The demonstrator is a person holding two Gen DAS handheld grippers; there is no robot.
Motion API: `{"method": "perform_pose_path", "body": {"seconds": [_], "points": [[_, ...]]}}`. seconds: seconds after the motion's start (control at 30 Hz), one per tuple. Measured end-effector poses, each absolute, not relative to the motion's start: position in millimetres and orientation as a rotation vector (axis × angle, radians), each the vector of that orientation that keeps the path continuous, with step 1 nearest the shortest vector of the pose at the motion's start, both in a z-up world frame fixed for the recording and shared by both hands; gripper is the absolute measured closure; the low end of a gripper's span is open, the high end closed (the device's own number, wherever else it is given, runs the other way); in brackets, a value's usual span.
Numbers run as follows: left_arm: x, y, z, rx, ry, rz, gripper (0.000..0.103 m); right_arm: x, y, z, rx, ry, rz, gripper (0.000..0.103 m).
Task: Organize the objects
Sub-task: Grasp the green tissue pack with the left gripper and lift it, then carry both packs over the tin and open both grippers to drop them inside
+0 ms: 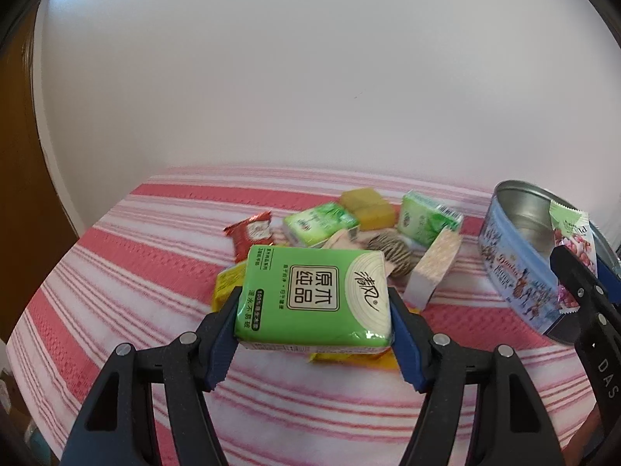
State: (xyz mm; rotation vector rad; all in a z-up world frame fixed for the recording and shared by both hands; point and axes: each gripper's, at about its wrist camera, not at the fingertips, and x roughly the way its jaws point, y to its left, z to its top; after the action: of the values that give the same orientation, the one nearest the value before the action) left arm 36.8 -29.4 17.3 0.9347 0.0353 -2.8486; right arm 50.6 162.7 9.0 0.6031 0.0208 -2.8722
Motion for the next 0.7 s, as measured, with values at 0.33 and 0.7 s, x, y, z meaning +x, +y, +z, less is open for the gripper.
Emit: {"method": "perform_pose_path", "body": {"seconds": [0.33,0.7], "points": [[21.2,13.1,30.5,0.885,0.003,-2.936,0.032,48.7,197.3,18.5,0.558,0.006,-2.967,0.063],[1.7,67.9,35.9,0.860,-0.018,-2.996,0.032,45.5,258.1,26.2,0.567,0.016,-3.086,0.063]]}}
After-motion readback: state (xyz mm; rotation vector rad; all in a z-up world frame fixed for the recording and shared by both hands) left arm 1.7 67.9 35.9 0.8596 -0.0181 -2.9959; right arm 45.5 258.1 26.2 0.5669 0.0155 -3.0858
